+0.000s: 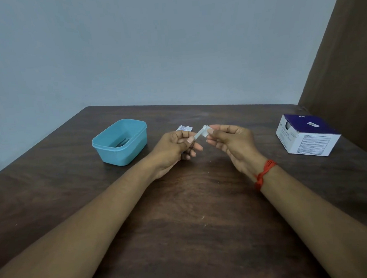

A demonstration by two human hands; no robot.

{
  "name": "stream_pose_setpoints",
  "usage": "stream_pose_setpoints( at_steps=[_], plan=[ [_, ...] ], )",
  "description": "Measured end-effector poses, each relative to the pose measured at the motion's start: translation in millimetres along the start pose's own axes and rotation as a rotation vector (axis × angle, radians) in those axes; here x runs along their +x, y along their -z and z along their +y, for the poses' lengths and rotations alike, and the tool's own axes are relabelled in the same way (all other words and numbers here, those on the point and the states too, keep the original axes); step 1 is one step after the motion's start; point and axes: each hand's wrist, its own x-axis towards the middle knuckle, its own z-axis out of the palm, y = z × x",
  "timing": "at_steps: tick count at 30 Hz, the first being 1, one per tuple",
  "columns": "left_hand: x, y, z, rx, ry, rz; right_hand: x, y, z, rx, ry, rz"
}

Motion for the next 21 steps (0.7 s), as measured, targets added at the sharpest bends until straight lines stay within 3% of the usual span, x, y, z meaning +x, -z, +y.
stream_pose_setpoints(
  at_steps=[21],
  plan=[
    [-0.6, -1.3, 0.9, 0.009, -0.015, 0.057, -7.1, -3.6, -6.8, 0.059, -0.103, -0.183]
  ],
)
